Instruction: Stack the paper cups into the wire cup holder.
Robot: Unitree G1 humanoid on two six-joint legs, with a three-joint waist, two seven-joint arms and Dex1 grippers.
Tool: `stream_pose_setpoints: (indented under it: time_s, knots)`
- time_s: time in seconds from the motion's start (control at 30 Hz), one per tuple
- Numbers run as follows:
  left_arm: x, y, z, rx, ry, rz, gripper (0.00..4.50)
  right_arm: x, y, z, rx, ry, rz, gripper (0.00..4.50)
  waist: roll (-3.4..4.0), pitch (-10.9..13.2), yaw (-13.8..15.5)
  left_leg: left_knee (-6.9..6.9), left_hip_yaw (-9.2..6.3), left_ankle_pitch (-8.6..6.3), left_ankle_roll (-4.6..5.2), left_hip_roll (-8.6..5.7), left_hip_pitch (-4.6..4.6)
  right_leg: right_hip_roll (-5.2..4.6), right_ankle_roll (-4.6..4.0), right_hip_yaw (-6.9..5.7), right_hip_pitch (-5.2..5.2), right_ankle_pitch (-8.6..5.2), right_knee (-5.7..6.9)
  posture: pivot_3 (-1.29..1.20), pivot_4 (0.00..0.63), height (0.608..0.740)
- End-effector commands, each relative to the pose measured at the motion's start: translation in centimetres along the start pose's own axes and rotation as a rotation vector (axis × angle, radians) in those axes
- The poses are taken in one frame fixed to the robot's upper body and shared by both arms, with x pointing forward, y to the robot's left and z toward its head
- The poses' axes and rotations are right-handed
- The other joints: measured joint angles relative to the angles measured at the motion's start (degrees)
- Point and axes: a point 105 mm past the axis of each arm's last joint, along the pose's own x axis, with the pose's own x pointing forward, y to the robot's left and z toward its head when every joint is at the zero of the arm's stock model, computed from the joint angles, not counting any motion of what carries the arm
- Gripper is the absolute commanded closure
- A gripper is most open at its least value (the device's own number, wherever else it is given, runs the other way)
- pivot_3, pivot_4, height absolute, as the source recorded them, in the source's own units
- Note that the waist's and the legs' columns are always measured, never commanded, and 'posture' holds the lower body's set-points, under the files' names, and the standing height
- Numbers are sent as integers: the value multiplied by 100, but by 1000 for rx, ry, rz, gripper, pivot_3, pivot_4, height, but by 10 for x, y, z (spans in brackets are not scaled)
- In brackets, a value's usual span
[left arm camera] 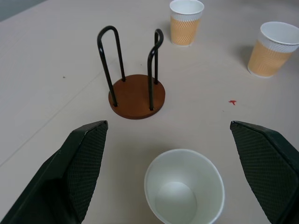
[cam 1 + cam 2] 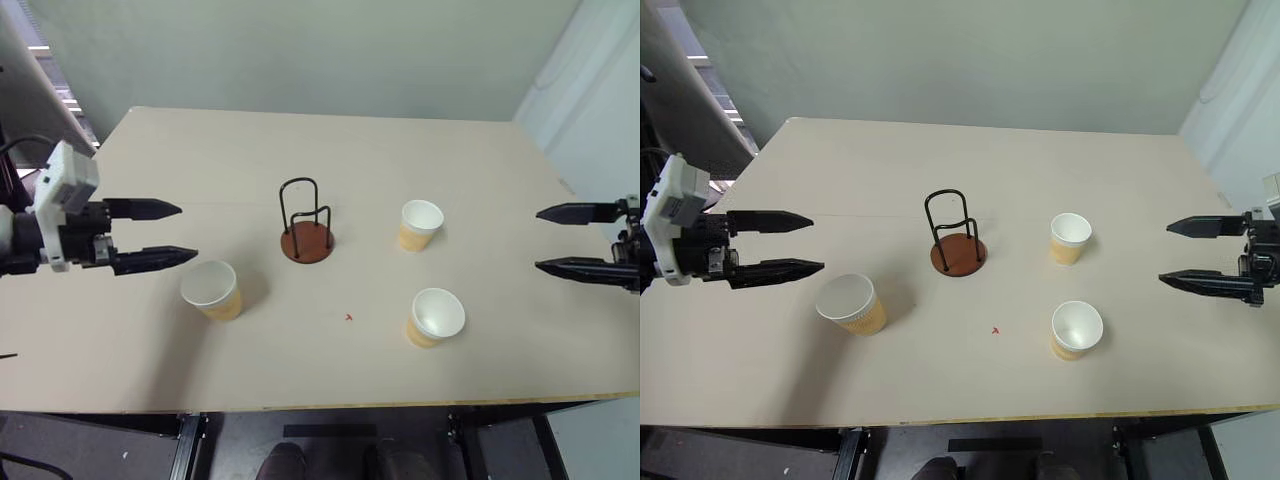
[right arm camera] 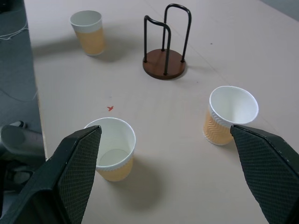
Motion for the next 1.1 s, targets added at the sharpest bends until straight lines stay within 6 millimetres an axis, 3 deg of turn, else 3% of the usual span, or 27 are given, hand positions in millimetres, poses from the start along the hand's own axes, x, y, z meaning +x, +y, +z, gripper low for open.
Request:
stream_pose_setpoints:
  time_s: [0.03,0.23,0.33,0.7,0.83,1.1]
  knots:
    - [-1,4,8,43,-16,25,14,-7,2,14,-50,-24,-25,0,0,0,-2,1,1,0,0,0,0,0,0,0,0,0,0,0,150,740]
    - [7,13,10,84,-22,64,14,-6,4,15,-52,-31,-27,0,0,0,3,2,1,-1,0,0,-1,1,0,0,0,0,0,0,150,740]
    - [32,32,12,86,-62,141,14,-5,4,16,-55,-36,-34,0,2,-1,48,12,-3,-1,1,-3,3,-1,0,-1,8,0,4,0,150,740]
    - [122,66,15,58,-88,112,14,-4,10,21,-67,-58,-44,0,0,-1,48,35,0,-3,5,-8,-12,0,25,-1,17,13,-16,0,150,740]
    - [154,68,13,64,-66,103,14,-2,18,23,-71,-67,-38,0,1,-1,58,38,-1,-3,7,-10,-32,8,54,-1,20,27,-57,0,150,740]
    - [176,66,4,90,-28,97,14,-2,29,28,-77,-74,-57,0,3,0,78,87,2,-16,32,-31,-95,4,118,-3,0,57,-87,0,150,740]
